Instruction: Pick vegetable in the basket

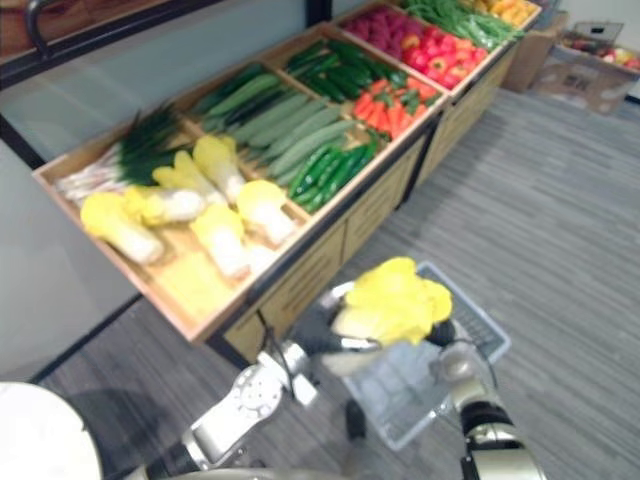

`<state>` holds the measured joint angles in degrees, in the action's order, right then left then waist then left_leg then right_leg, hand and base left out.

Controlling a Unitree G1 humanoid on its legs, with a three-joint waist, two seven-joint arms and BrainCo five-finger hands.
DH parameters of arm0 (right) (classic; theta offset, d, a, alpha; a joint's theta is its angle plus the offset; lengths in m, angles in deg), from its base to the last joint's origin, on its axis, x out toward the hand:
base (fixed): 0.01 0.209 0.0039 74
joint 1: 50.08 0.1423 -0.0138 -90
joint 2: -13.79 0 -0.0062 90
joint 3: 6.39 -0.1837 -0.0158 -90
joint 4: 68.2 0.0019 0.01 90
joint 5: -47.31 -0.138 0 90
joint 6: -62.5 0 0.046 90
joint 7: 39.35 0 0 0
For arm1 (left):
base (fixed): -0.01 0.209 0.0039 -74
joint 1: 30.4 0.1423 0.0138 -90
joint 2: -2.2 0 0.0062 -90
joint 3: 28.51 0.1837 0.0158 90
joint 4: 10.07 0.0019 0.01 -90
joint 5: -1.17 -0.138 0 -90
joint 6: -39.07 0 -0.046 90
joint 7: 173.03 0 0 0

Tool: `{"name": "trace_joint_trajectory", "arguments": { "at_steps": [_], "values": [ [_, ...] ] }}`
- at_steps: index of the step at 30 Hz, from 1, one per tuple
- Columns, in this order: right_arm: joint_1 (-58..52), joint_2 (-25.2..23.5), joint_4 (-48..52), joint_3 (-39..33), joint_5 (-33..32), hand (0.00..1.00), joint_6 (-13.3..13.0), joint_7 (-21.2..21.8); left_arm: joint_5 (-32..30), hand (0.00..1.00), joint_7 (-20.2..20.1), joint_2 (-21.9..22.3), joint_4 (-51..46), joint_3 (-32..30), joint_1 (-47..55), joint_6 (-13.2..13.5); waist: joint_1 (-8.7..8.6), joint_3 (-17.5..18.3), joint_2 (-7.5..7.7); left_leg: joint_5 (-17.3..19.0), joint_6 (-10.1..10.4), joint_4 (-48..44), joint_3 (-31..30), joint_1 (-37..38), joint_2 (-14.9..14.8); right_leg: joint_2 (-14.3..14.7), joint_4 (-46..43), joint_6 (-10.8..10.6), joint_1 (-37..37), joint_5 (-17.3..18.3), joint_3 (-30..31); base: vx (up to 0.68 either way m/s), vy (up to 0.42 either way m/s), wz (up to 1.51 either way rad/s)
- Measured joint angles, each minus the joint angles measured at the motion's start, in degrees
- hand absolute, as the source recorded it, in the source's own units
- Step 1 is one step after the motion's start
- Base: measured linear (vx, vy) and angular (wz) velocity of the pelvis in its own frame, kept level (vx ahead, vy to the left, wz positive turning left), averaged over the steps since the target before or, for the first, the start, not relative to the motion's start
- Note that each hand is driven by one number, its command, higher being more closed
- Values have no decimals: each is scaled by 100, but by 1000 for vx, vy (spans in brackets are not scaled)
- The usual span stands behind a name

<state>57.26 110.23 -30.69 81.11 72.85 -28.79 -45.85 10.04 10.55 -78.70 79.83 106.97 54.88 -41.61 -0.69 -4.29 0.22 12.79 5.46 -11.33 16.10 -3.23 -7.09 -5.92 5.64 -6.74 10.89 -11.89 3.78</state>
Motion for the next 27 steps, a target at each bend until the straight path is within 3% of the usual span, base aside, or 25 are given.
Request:
{"name": "trace_joint_trajectory", "arguments": {
  "at_steps": [7,12,21,27],
  "values": [
    [332,-91,172,-172,-192,100,14,-28,-162,100,-157,13,697,149,-7,-42,72,4,86,58,11,-94,35,-67,-53,46,-1,25,52,-18,19,0,3,-2],
    [486,-257,328,-162,-202,100,49,-28,-798,100,-32,144,1890,122,-289,-114,33,-12,138,66,5,-94,41,-72,-32,47,-42,25,95,-18,92,4,27,-3],
    [482,-344,808,345,-593,100,64,106,-1479,100,540,465,3073,-675,-1099,-252,-345,-41,179,60,-4,-17,77,-10,29,31,33,20,114,-33,180,6,17,-3],
    [272,-325,1225,580,-844,100,62,381,-1675,100,758,484,3299,-787,-1328,-287,-397,-171,224,46,-22,90,212,134,64,43,34,15,105,-37,300,19,28,-11]
  ]
}}
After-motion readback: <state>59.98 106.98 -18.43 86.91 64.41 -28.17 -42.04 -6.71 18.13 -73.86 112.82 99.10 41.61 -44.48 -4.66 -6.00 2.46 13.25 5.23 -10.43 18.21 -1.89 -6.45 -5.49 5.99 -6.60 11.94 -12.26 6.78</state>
